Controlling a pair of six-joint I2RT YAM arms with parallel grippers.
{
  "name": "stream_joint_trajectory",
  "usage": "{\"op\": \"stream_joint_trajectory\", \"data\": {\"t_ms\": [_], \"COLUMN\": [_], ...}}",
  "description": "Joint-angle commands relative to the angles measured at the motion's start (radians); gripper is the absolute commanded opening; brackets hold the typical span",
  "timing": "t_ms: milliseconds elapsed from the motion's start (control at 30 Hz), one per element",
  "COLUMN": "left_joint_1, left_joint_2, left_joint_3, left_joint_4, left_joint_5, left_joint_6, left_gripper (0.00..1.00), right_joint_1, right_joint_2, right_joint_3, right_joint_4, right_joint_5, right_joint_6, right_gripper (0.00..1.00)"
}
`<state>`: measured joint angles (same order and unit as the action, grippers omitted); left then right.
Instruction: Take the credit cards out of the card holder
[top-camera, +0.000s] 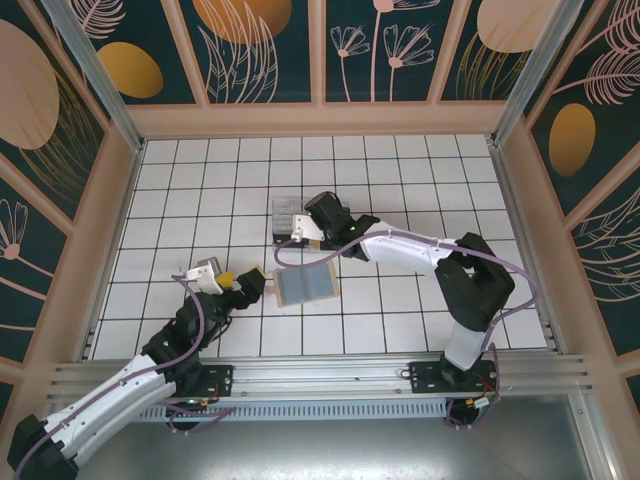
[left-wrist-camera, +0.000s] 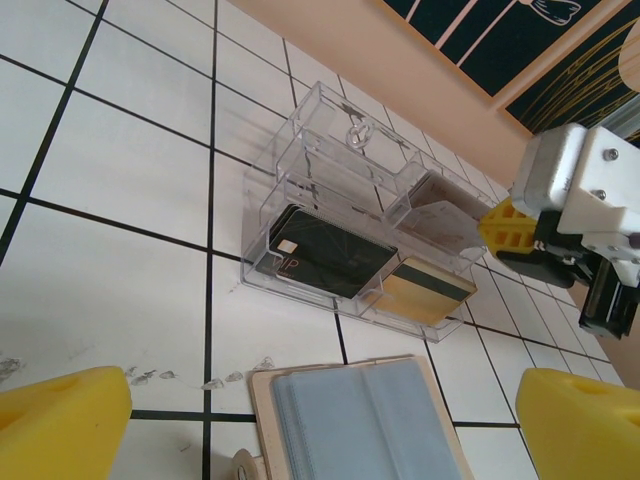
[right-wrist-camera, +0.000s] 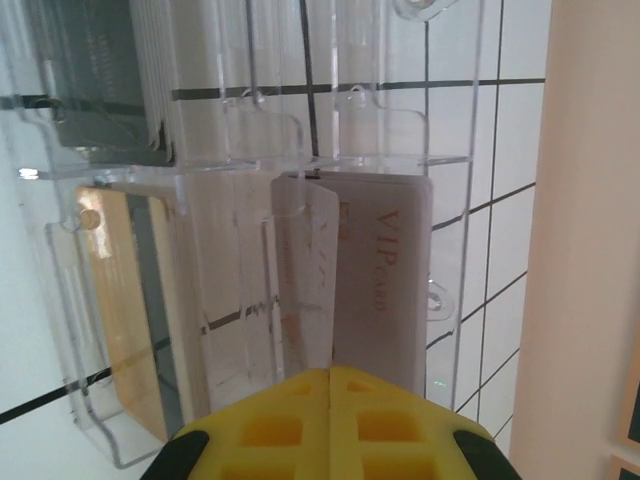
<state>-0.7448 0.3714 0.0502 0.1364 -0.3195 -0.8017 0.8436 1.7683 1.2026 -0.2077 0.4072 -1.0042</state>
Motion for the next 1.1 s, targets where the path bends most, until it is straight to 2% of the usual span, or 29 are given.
{"op": "stream_joint_trajectory", "data": {"t_ms": [0, 33, 100, 133, 167, 200, 500, 733, 967, 1067], "left_joint_1": [0.004, 0.005, 0.004, 0.004, 0.005, 0.004, 0.004, 0.005, 0.004, 0.005], "left_joint_2": [-0.001, -0.001, -0.001, -0.001, -0.001, 0.000, 0.000, -0.001, -0.001, -0.001], "left_joint_3": [-0.009, -0.009, -0.009, -0.010, -0.010, -0.012, -0.013, -0.013, -0.013, -0.010], "left_joint_4": [0.012, 0.012, 0.012, 0.012, 0.015, 0.017, 0.020, 0.020, 0.013, 0.005], "left_joint_5": [-0.001, -0.001, -0.001, -0.002, -0.001, 0.000, 0.002, 0.006, -0.002, -0.011], "left_joint_6": [-0.005, -0.006, -0.006, -0.005, -0.005, -0.005, -0.004, -0.002, -0.001, 0.001], "left_gripper": [0.99, 0.99, 0.99, 0.99, 0.99, 0.99, 0.99, 0.99, 0.99, 0.99], "right_joint_1": [-0.006, -0.006, -0.008, -0.008, -0.008, -0.008, -0.011, -0.030, -0.040, -0.037], "right_joint_2": [0.027, 0.029, 0.033, 0.036, 0.037, 0.039, 0.062, 0.089, 0.087, 0.063], "right_joint_3": [0.044, 0.046, 0.048, 0.049, 0.047, 0.049, 0.054, 0.076, 0.082, 0.078], "right_joint_4": [0.005, 0.008, 0.019, 0.023, 0.028, 0.028, 0.089, 0.204, 0.216, 0.186], "right_joint_5": [-0.014, -0.008, 0.011, 0.017, 0.023, 0.025, 0.083, 0.181, 0.189, 0.177], "right_joint_6": [0.028, 0.030, 0.036, 0.041, 0.045, 0.047, 0.034, 0.021, 0.044, 0.103], "right_gripper": [0.00, 0.00, 0.09, 0.29, 0.42, 0.44, 0.44, 0.42, 0.42, 0.42]}}
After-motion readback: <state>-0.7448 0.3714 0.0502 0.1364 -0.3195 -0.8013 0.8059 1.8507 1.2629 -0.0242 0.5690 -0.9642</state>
